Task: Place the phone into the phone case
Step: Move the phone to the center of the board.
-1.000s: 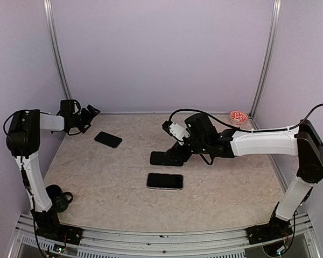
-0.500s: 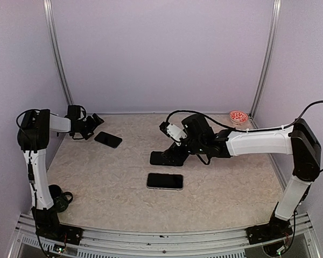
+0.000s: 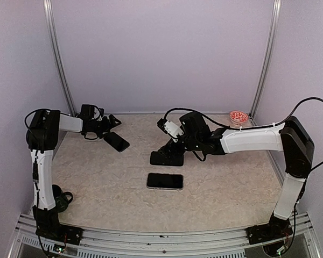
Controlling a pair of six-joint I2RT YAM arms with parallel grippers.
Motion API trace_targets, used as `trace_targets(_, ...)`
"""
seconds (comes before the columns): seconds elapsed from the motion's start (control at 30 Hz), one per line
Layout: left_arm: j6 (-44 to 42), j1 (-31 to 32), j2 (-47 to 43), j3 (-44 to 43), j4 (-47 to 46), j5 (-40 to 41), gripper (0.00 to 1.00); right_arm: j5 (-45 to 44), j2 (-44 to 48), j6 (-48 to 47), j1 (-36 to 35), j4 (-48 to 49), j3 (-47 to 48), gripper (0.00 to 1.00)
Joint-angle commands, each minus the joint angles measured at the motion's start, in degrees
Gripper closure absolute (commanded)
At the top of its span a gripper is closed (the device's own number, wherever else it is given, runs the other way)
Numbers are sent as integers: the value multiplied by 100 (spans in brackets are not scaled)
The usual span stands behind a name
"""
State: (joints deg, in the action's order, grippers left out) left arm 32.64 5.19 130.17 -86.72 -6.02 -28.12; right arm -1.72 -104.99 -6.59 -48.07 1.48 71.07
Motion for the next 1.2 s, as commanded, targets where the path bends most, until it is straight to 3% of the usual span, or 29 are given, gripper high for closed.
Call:
trace_targets(0.0,-357,260,150,32,456,-295,2,116,-99,-50,59,102,143,0)
trace_targets(0.4,-41,935,-704,1554,-265,-838,2,162,-151,106,79,11,146,1)
trace_targets(0.73,784,1064,-1882,3448,-1819,-1298,2,624,-575,281,79,-6,408,1)
trace_targets(1.17,737,997,-4008,3986,-1598,-1180,1,1183,-1528,-575,-39,-265,1411,1)
